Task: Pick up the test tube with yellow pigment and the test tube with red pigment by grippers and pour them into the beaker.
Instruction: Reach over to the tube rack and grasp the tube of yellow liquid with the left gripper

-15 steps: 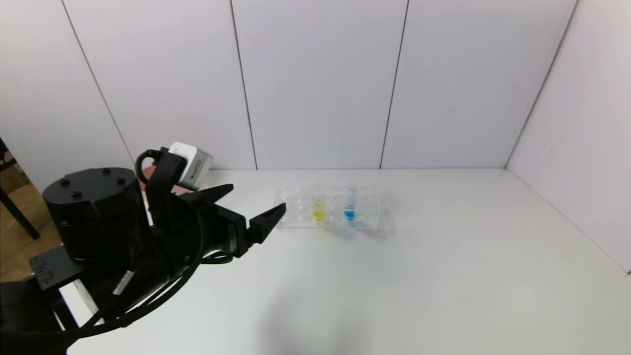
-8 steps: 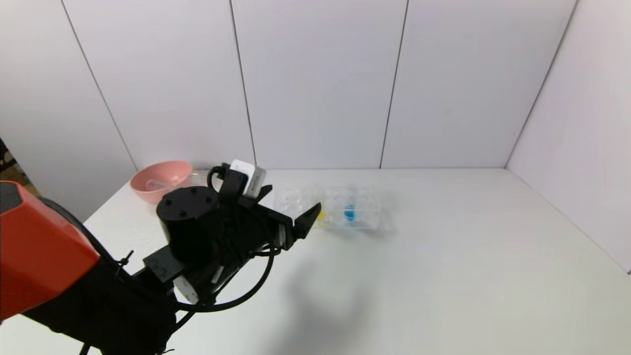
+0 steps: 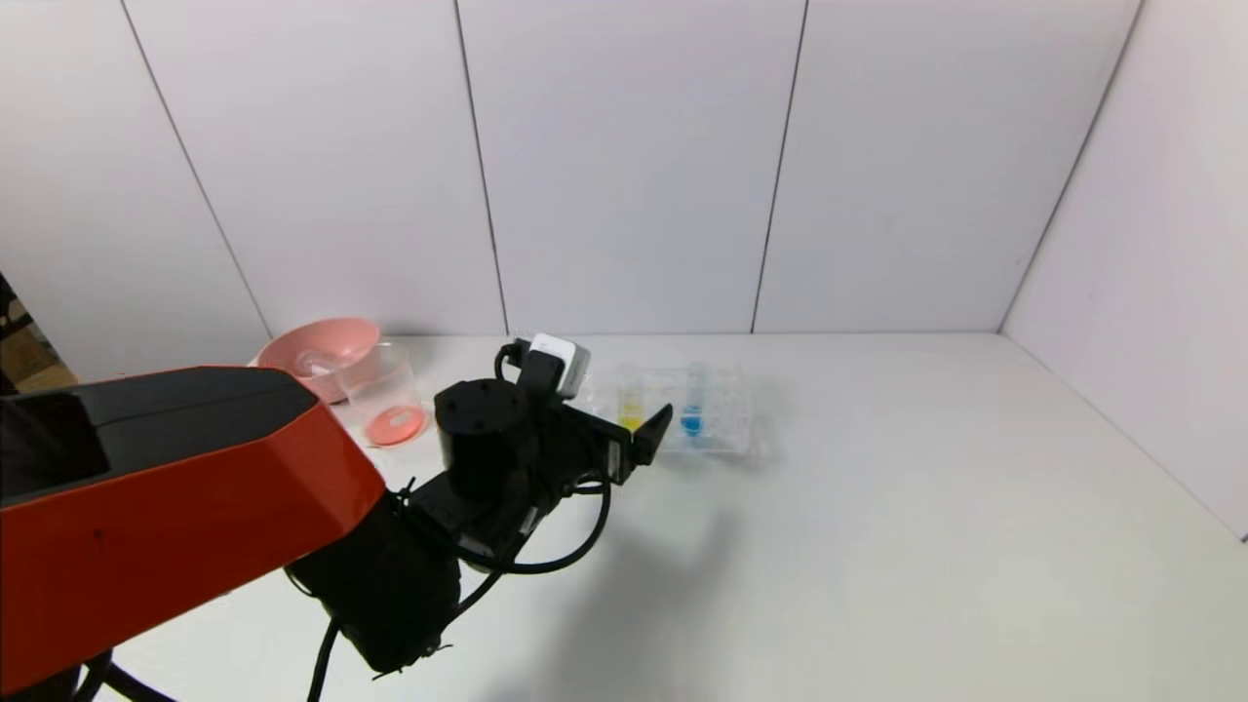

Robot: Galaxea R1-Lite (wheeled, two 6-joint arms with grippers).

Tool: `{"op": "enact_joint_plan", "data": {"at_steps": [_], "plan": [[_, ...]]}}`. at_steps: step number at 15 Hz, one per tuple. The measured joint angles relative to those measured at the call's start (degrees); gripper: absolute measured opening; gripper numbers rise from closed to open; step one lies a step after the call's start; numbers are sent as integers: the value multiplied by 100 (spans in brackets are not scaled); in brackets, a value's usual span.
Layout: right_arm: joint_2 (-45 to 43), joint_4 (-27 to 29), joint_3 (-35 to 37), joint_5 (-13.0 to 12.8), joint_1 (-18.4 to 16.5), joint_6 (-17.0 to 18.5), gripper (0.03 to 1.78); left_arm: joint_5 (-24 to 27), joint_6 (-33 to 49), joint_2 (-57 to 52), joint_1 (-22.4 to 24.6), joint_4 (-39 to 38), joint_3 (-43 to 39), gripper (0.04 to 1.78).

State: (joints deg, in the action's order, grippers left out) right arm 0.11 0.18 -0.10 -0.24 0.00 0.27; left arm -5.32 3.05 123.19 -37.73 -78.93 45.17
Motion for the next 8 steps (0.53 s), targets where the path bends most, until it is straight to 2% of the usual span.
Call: {"op": "enact_joint_plan", "data": {"at_steps": [5,8], "plan": [[0,0,0,0,0,0,11,-923,-162,422,-55,909,1035,178],[0,-2,0,-2,0,0,11,-1243,-201,614,-118,986,1409,178]]}}
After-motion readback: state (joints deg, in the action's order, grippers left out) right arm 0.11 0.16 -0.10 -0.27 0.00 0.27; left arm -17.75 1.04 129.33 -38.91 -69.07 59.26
